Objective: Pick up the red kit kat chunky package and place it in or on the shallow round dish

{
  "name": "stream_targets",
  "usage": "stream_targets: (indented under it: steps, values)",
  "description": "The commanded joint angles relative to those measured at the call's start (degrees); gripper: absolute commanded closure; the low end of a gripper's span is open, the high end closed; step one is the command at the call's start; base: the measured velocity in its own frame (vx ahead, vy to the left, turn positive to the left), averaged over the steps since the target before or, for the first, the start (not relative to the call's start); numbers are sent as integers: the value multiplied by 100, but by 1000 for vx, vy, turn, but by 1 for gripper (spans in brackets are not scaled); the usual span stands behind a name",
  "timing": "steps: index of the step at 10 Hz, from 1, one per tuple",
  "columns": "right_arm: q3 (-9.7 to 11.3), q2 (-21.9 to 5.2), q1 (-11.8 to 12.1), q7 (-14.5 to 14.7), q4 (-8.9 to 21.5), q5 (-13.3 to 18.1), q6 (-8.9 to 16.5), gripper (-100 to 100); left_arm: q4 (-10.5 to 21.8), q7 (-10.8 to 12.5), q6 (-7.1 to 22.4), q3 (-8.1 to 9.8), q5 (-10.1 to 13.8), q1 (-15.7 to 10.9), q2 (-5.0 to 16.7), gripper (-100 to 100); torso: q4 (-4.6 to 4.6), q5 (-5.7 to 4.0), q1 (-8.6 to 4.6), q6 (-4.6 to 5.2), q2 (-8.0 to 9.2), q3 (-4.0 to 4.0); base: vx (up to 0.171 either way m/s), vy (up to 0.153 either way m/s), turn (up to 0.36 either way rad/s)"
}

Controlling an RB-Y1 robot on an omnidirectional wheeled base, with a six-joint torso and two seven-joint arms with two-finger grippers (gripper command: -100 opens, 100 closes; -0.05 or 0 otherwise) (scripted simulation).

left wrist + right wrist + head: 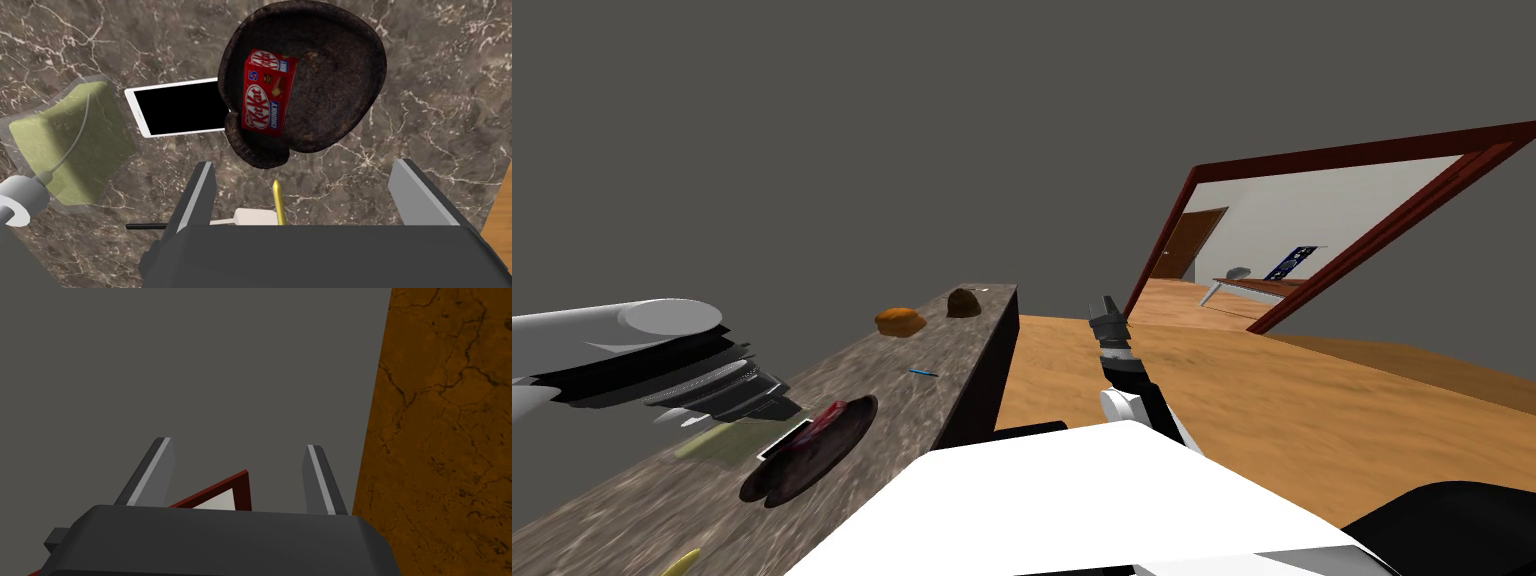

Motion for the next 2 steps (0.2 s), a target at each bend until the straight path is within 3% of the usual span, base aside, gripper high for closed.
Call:
stream_targets:
  steps: [1, 2]
  values:
    - [0, 0, 0, 0, 0, 0, 0, 0, 0, 0, 0, 0, 0, 0, 0, 0, 0, 0, 0, 0, 0, 0, 0, 0, 0]
    - [0, 0, 0, 0, 0, 0, 0, 0, 0, 0, 0, 0, 0, 0, 0, 0, 0, 0, 0, 0, 0, 0, 0, 0, 0]
